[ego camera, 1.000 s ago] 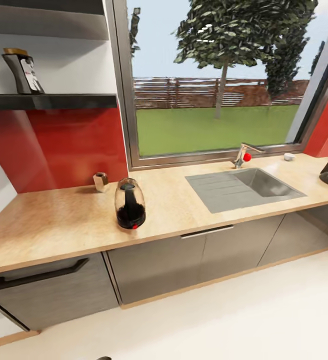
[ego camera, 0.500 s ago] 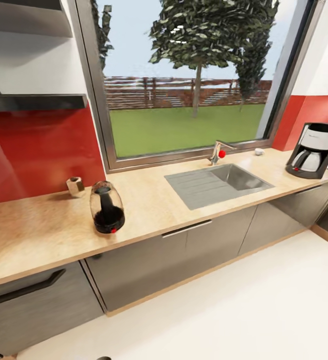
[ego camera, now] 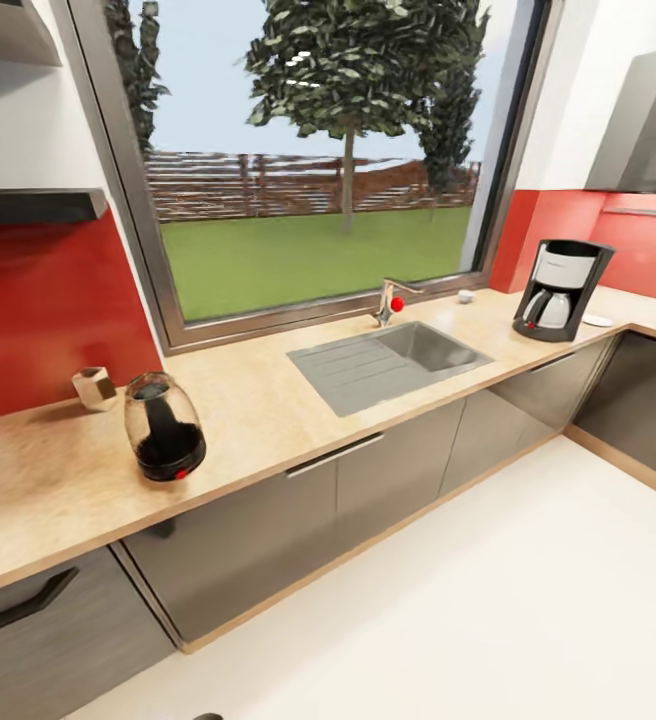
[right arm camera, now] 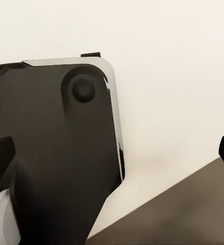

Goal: Set up a coffee station on the kitchen countertop: keep the coffee maker on the countertop, move the bottle of coffee from the kitchen shelf to the counter next to the coffee maker, place a paper coffee filter on top of the coffee maker, put the saucer next to the coffee maker with the coffee cup on the saucer, and place the electric kettle next to the coffee maker.

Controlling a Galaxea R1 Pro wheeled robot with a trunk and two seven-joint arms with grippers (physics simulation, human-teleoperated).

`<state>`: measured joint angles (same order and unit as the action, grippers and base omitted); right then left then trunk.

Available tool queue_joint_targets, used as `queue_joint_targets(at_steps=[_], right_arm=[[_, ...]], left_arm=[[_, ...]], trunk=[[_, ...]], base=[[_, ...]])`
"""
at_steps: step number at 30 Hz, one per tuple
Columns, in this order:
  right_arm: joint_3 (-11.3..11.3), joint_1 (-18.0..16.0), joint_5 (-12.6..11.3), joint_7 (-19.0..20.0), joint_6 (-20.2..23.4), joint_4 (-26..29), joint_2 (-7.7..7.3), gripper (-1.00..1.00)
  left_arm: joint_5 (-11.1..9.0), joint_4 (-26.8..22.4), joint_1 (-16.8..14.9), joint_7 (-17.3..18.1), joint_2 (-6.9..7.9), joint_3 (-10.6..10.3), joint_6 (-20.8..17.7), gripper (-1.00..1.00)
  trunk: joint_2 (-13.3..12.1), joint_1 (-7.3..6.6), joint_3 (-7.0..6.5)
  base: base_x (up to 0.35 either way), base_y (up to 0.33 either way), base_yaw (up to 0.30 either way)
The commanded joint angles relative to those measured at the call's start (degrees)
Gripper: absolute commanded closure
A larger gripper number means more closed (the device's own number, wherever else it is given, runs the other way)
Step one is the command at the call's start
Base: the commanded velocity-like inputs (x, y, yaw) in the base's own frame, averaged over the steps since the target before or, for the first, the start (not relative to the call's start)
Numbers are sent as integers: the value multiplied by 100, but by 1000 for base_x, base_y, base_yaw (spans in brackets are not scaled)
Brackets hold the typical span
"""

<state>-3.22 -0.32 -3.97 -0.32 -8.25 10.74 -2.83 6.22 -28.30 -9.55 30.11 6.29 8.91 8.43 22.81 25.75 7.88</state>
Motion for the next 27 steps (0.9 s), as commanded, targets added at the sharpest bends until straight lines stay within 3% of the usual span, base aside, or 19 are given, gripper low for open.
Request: queue_joint_targets(at_steps=[1, 27], right_arm=[[-12, -3, -42, 6, -19, -1, 1, -100], [-12, -3, -42, 7, -19, -1, 1, -100]], left_arm=[[81, 0, -4, 21, -5, 41, 45, 100], [100, 155, -11, 13, -13, 56, 52, 100]], trunk=[[11, 3, 11], [11, 3, 11]], base=[[0, 0, -280], [0, 0, -280]])
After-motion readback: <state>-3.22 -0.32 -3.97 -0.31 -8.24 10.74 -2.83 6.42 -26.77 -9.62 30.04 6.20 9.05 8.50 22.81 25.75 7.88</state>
